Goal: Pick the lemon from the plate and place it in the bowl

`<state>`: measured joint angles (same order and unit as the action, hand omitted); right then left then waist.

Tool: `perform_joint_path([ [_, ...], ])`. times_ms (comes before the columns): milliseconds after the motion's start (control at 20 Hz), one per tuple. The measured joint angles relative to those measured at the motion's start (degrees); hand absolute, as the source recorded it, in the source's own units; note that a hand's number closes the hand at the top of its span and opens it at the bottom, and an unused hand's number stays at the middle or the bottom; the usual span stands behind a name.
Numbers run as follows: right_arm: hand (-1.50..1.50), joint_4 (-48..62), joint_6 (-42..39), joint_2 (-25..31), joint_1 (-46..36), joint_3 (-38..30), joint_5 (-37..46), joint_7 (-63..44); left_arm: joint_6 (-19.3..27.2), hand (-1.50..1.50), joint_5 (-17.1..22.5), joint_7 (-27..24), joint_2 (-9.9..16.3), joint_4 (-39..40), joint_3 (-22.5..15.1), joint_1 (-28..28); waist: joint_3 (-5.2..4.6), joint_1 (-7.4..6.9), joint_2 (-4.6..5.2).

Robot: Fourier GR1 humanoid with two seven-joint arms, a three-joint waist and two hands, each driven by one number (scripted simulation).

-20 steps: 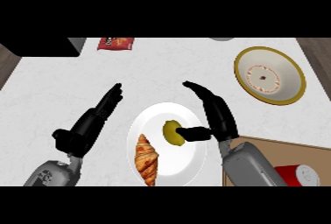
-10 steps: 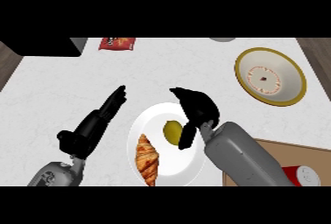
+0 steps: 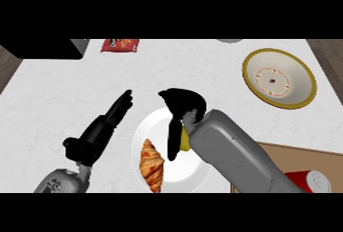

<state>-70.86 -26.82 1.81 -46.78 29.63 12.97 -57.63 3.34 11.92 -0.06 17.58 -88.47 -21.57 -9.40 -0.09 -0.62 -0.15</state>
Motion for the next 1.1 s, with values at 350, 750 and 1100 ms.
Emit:
perform_joint_path([
  [350, -1.5, 1.01, 0.35, -0.59, 0.04, 3.28, -1.66, -1.87, -0.69, 0.0, -0.56, 0.94, -0.73, -0.54, 1.39, -0.15, 0.05, 0.2, 0.03],
  [750, -1.5, -0.6, 2.95, -1.06, 2.62, 8.06, 3.48, -1.61, -2.27, 0.0, -1.53, 0.9, -1.53, -0.64, 2.95, 0.77, 0.07, 0.35, 0.03],
  [1100, -1.5, -2.15, 4.8, -0.11, 5.25, 9.65, 11.19, 0.24, -3.7, 0.0, -2.16, 2.76, -1.48, -3.12, 4.17, 2.1, 0.08, 0.4, 0.04],
])
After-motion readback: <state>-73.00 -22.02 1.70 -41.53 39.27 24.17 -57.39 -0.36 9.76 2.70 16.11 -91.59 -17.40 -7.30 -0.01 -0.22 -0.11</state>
